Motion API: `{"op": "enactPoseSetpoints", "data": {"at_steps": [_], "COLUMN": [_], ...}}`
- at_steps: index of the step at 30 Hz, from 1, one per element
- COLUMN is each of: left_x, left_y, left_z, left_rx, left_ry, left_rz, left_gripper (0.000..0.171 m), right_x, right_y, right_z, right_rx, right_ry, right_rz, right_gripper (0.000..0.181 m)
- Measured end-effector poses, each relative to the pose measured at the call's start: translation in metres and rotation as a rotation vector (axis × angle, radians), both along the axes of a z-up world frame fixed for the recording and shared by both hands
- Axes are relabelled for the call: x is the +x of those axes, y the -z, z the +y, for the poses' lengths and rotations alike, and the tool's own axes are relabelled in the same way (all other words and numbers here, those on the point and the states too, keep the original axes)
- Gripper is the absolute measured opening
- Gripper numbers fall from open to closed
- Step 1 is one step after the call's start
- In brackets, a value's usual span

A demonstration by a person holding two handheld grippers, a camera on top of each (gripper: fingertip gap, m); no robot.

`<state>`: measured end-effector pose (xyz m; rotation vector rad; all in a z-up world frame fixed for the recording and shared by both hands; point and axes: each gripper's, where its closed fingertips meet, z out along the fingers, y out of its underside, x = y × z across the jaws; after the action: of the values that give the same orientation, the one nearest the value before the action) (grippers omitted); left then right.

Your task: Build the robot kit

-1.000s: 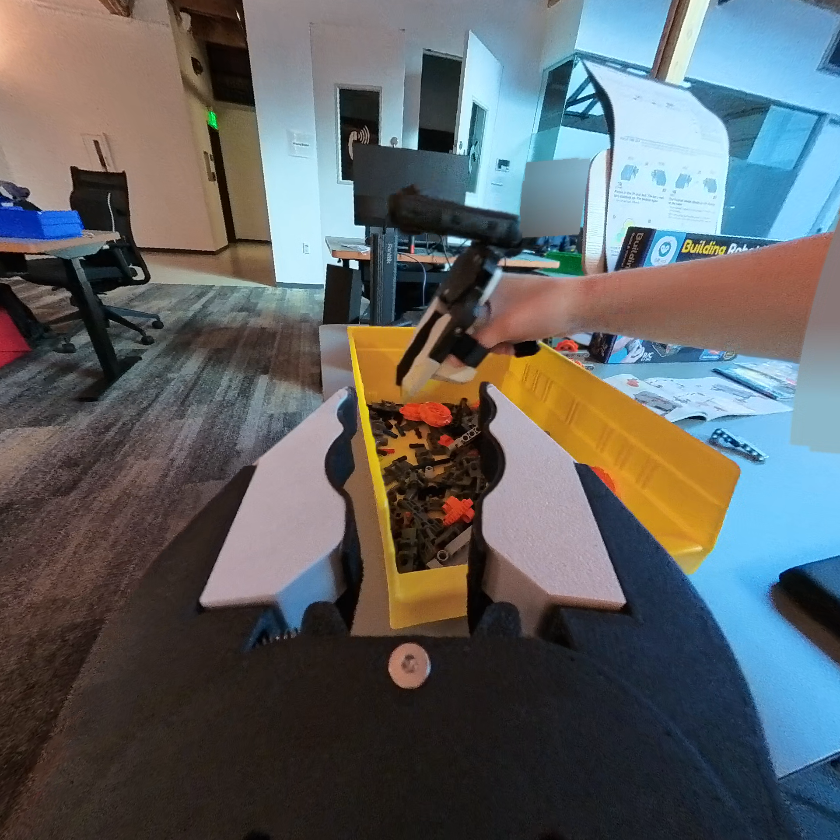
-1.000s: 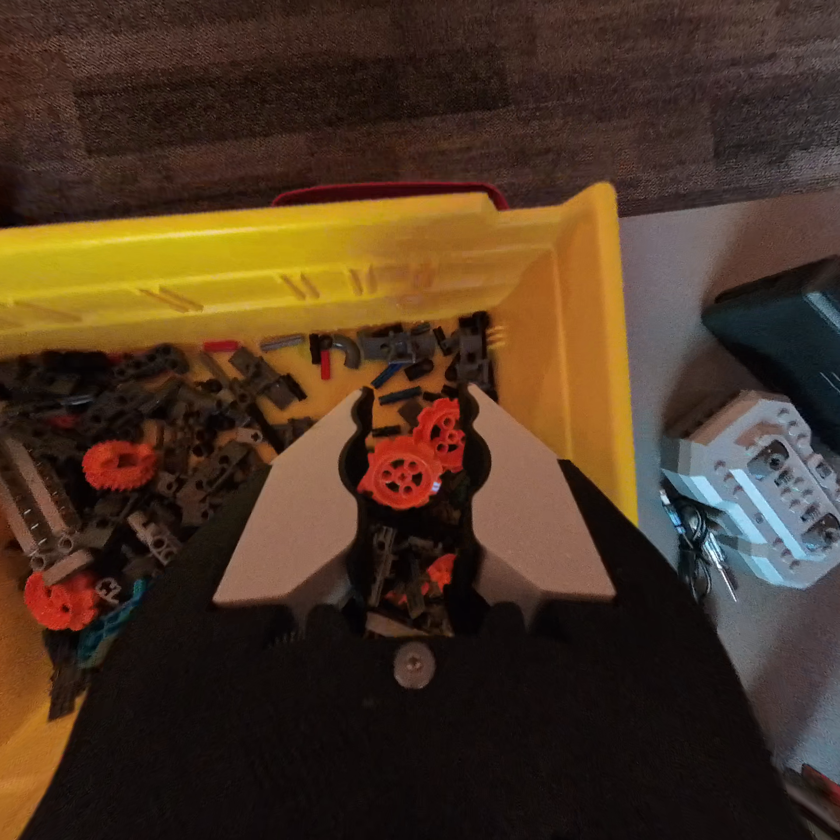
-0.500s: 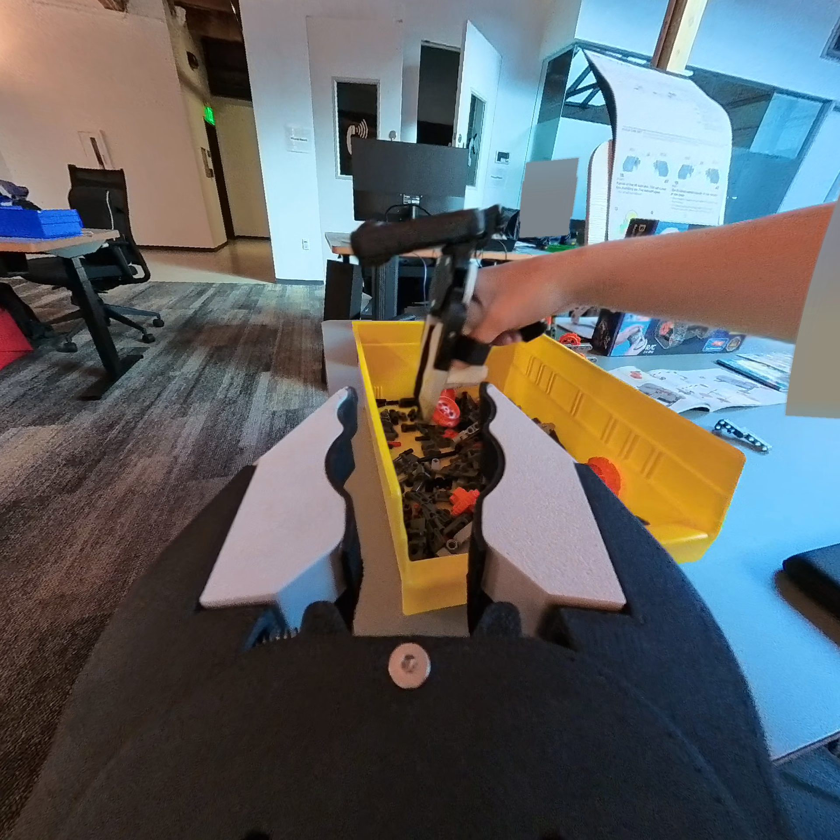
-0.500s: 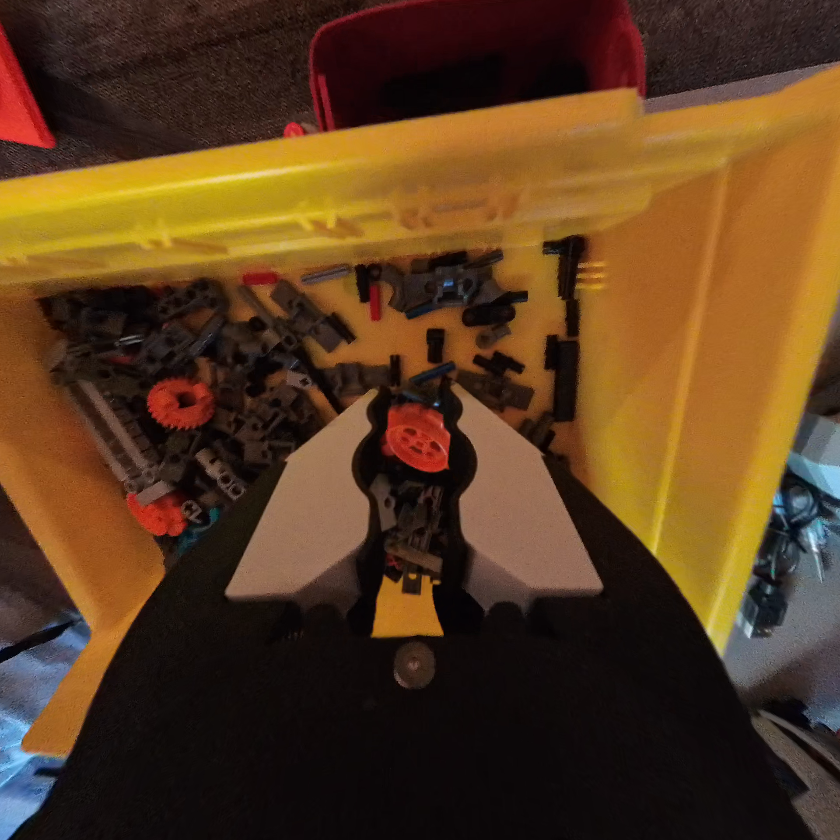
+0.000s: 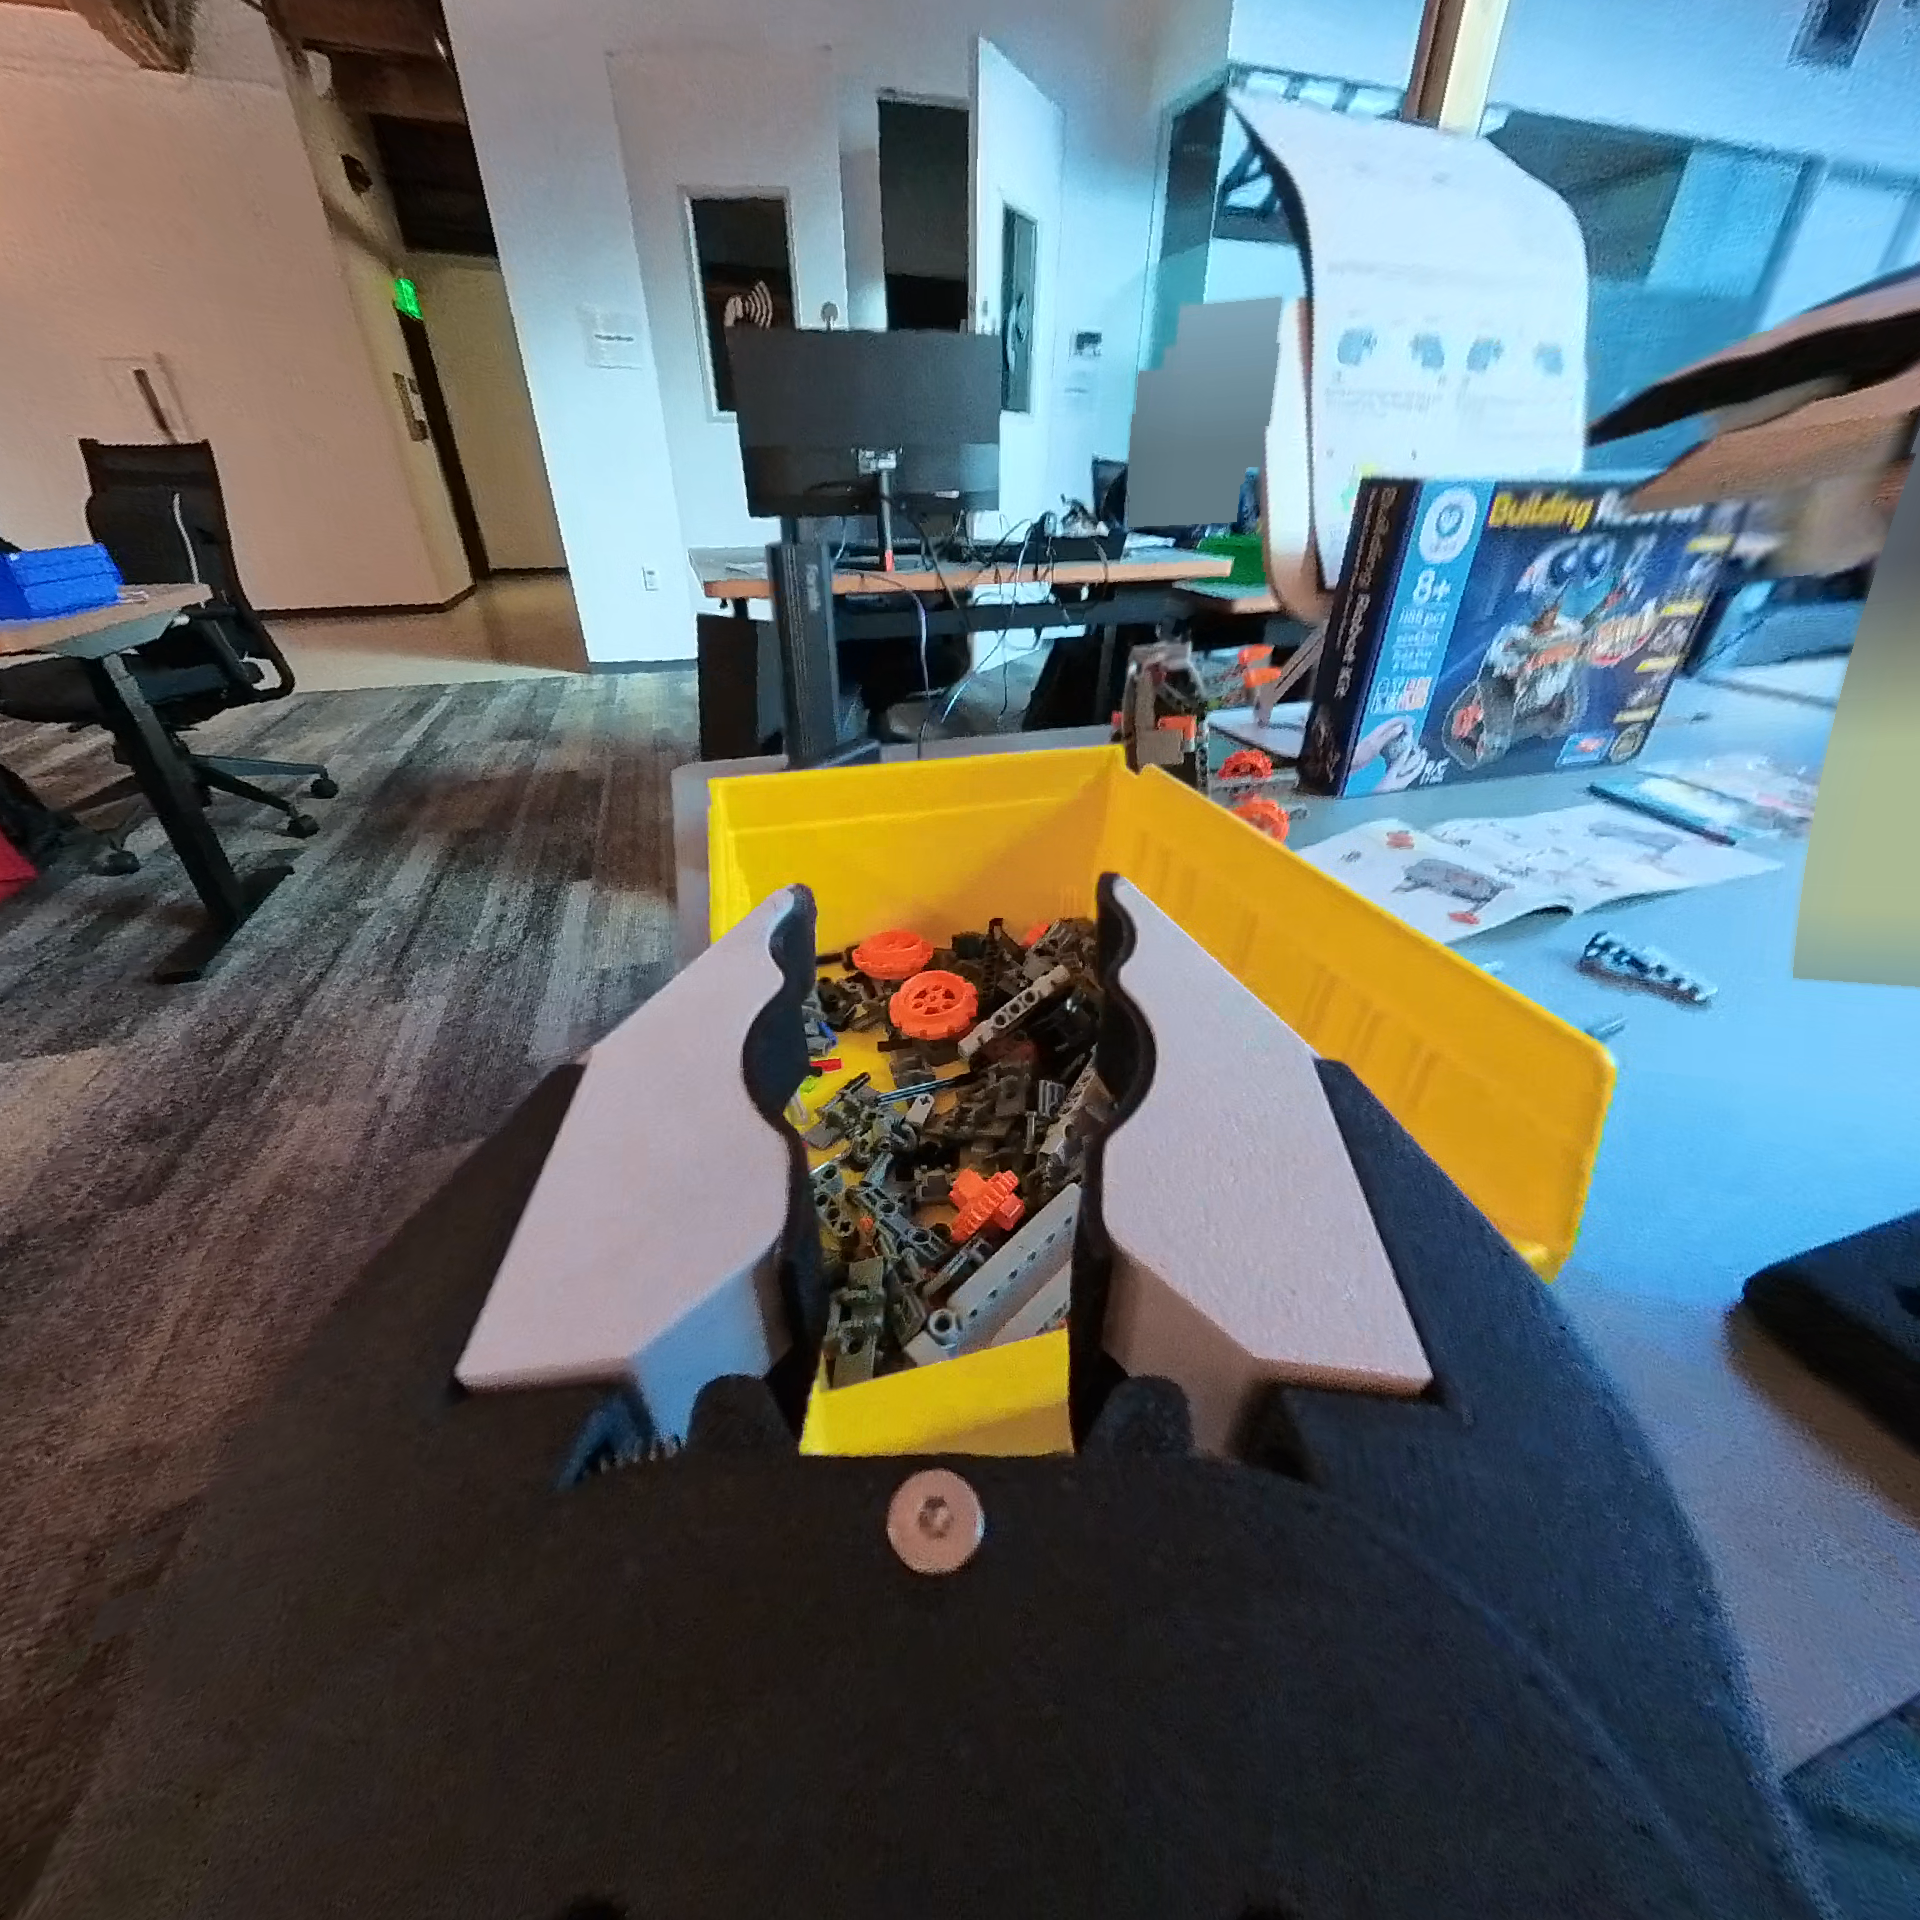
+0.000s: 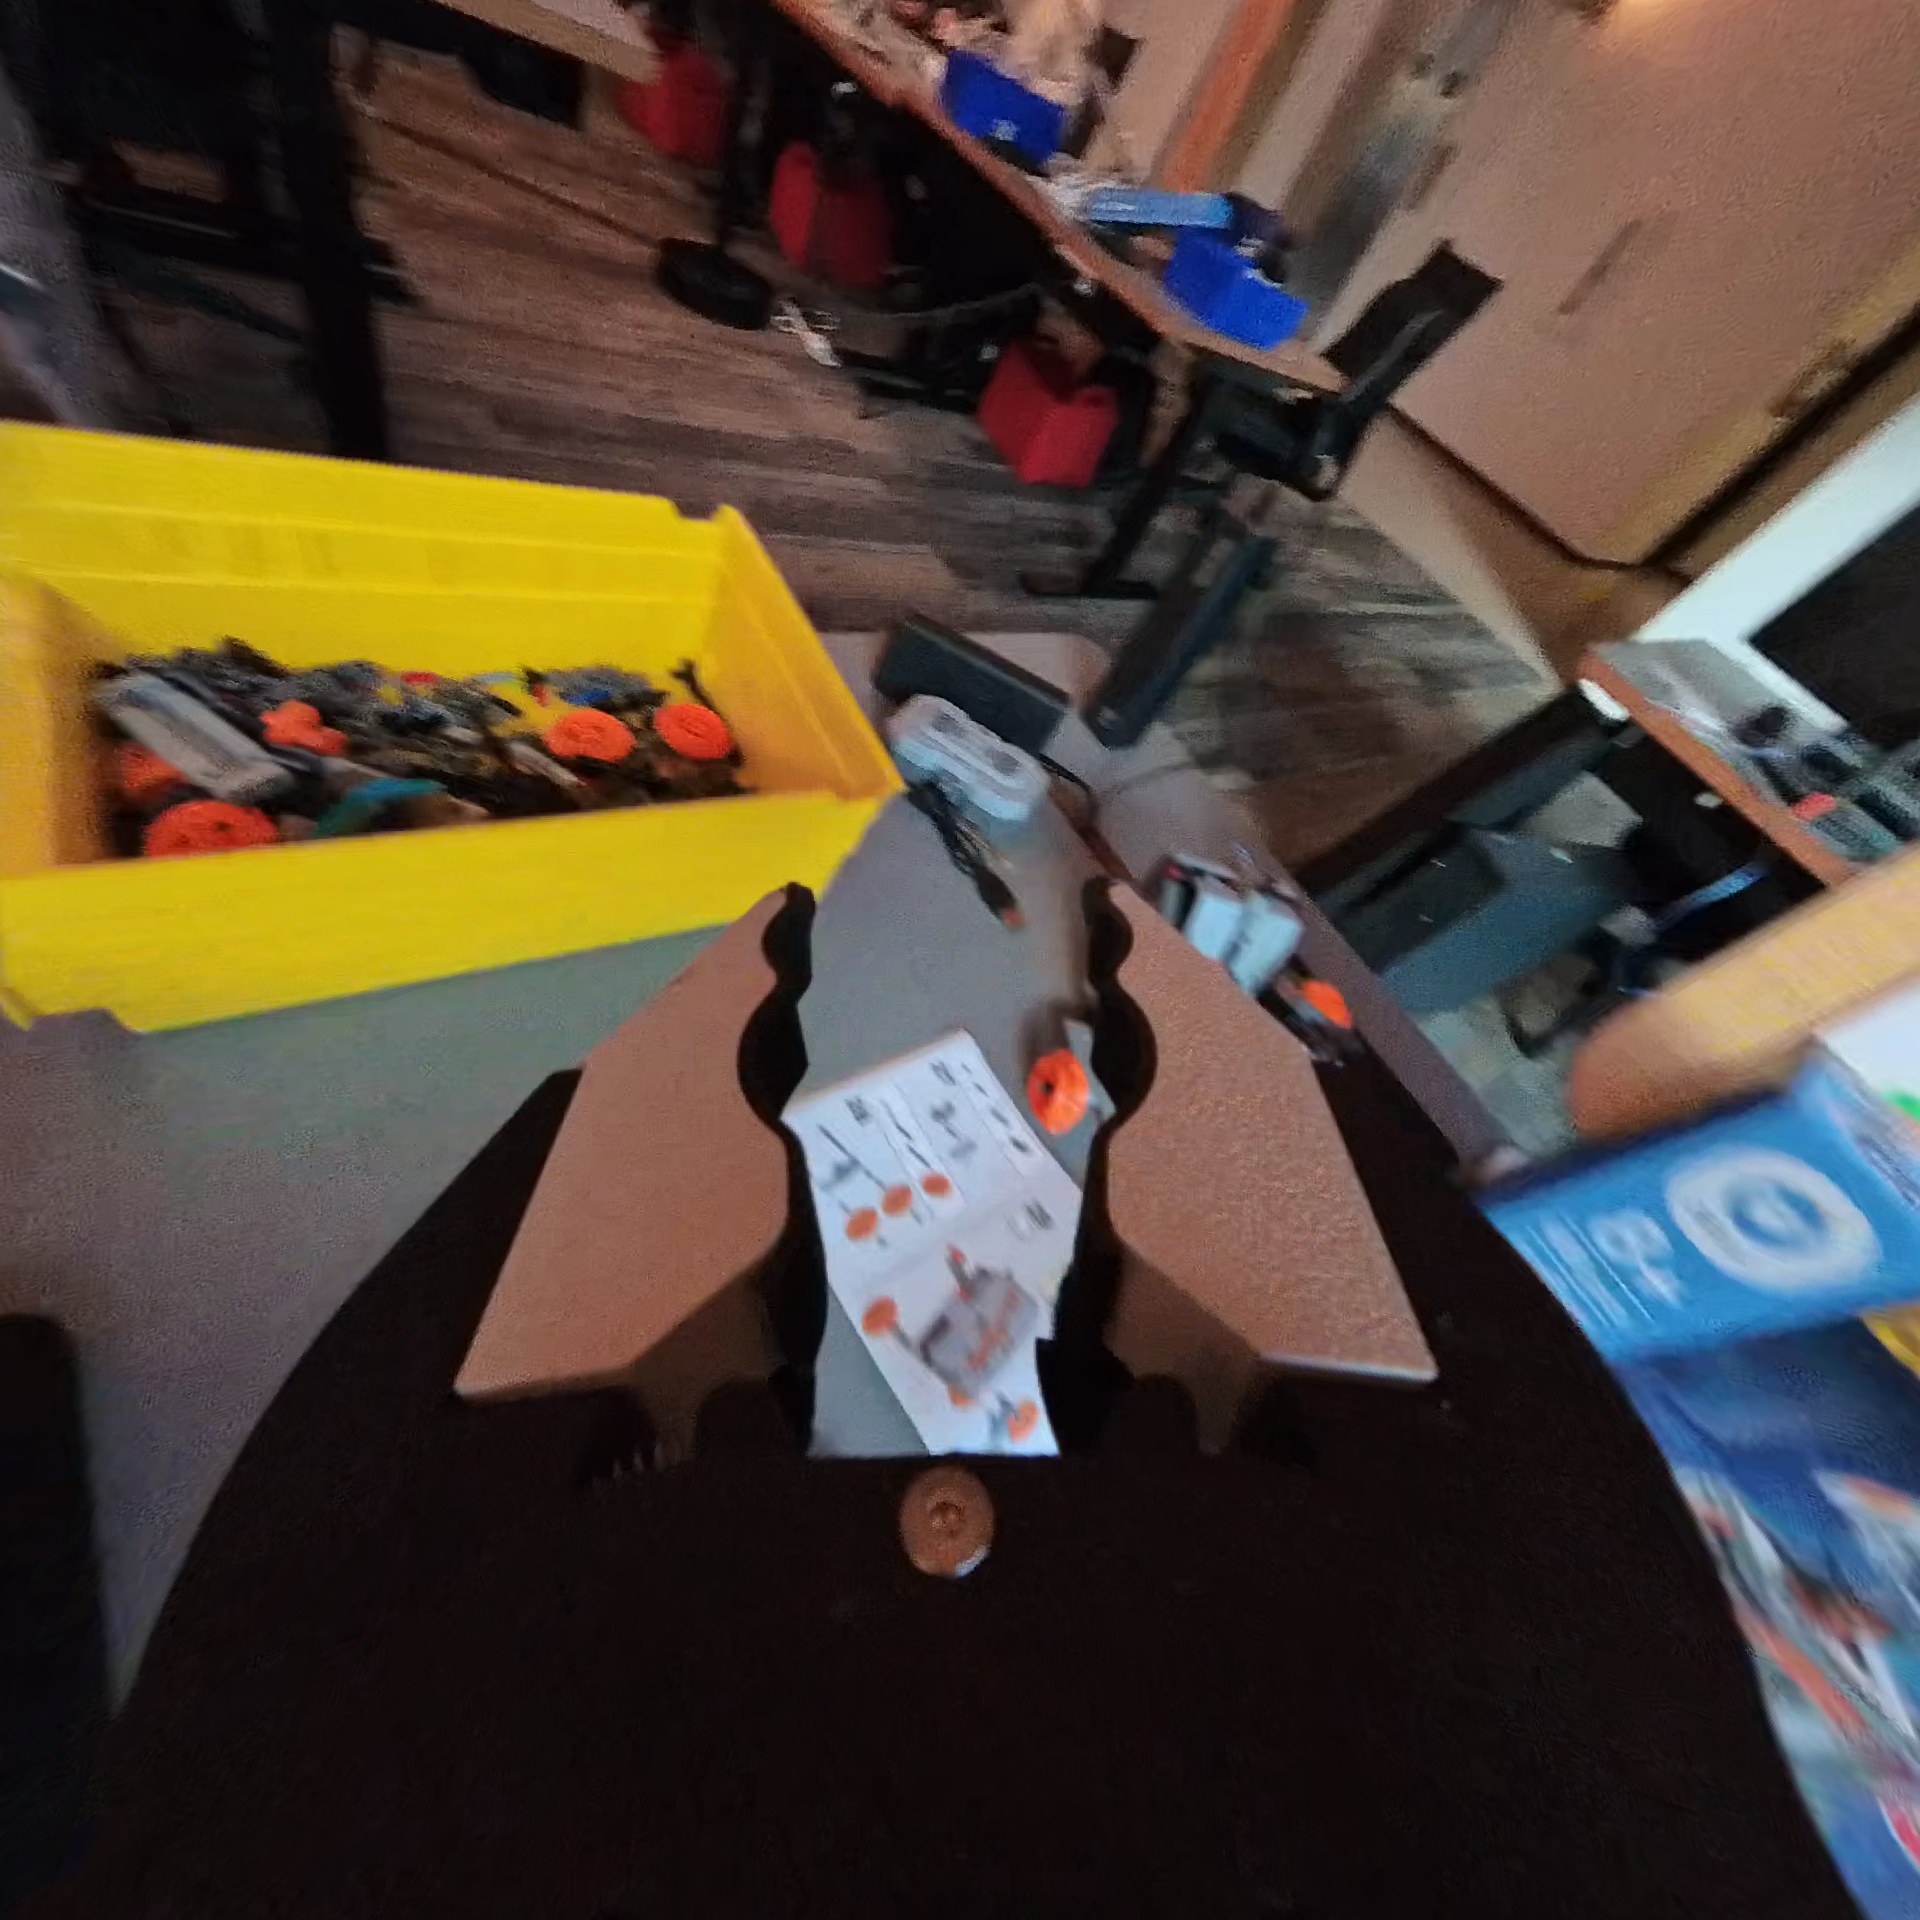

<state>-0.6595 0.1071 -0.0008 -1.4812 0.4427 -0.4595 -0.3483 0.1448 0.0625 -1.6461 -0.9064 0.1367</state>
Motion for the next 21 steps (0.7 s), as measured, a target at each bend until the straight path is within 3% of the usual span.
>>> {"op": "enactPoseSetpoints", "data": {"at_steps": [3, 5, 12, 14, 17, 21], "left_x": [0.01, 0.019, 0.054, 0.058, 0.077, 0.088], "left_y": [0.003, 0.007, 0.039, 0.043, 0.052, 0.057], "left_z": [0.004, 0.006, 0.032, 0.044, 0.045, 0.058], "left_rx": [-0.016, -0.035, -0.264, -0.328, -0.464, -0.582], "left_ry": [-0.064, -0.081, 0.035, 0.066, 0.214, 0.293], "left_rz": [0.111, 0.194, 0.492, 0.483, 0.421, 0.422], "left_gripper": [0.051, 0.051, 0.053, 0.049, 0.051, 0.046], "right_x": [0.089, 0.129, 0.225, 0.236, 0.232, 0.226], "right_y": [0.023, 0.043, 0.054, 0.053, 0.045, 0.057], "right_z": [-0.024, -0.036, -0.044, -0.047, -0.055, -0.046], "right_rx": [0.02, 0.031, 0.374, 0.323, 0.428, 0.343], "right_ry": [0.185, 0.246, 0.481, 0.522, 0.493, 0.47], "right_rz": [0.055, 0.095, 0.41, 0.487, 0.434, 0.466], "right_gripper": [0.075, 0.077, 0.04, 0.038, 0.037, 0.038]}}
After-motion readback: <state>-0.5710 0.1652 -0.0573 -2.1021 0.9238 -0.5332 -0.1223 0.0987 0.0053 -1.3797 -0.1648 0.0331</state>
